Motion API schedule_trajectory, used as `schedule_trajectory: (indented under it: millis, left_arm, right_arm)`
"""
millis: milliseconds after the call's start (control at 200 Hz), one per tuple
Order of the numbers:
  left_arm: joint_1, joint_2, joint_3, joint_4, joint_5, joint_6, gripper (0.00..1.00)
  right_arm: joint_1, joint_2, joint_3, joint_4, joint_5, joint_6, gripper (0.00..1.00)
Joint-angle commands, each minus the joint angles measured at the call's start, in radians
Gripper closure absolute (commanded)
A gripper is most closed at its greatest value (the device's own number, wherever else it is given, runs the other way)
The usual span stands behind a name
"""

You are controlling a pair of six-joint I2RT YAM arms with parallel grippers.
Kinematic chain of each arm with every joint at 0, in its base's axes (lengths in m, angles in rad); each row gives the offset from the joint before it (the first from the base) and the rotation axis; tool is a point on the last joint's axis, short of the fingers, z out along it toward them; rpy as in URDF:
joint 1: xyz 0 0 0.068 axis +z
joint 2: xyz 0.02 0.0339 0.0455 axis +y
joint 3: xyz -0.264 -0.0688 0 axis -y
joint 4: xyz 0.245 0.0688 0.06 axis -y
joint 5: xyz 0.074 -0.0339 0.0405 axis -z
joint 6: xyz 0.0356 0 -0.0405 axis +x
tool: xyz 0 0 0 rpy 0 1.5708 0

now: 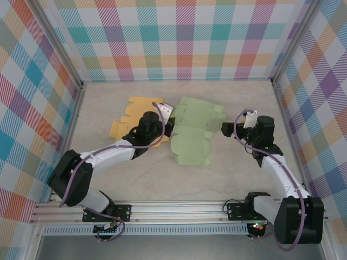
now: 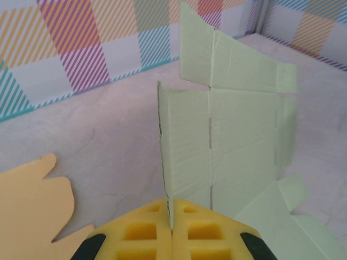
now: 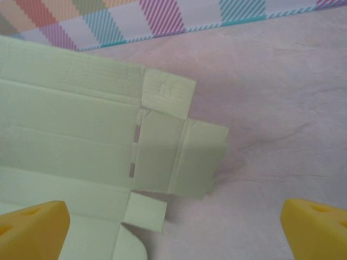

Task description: Fold the paper box

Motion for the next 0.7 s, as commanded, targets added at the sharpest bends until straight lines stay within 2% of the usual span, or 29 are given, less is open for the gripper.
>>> schedule_trajectory:
  millis: [0, 235, 500, 695]
  left_arm:
    - [0.024, -0.082, -0.021, 0.085, 0.152, 0.05, 1.0]
    - [0.034, -0.137, -0.056, 0.091, 0.225, 0.065, 1.0]
    - [0.038, -0.191, -0.072, 0.077, 0.316, 0.072, 1.0]
    - [0.043, -0.228, -0.075, 0.076, 0.382, 0.07, 1.0]
  right_arm:
    - [-0.012, 0.017, 0.021, 0.021, -0.117, -0.031, 0.0]
    - [-0.067, 0.069, 0.007, 0.092, -0.237, -0.004, 0.0]
    - [-0.219, 0.195, -0.011, 0.307, -0.488, 0.132, 0.01]
    - [-0.227, 0.208, -0.029, 0.361, -0.517, 0.127, 0.03]
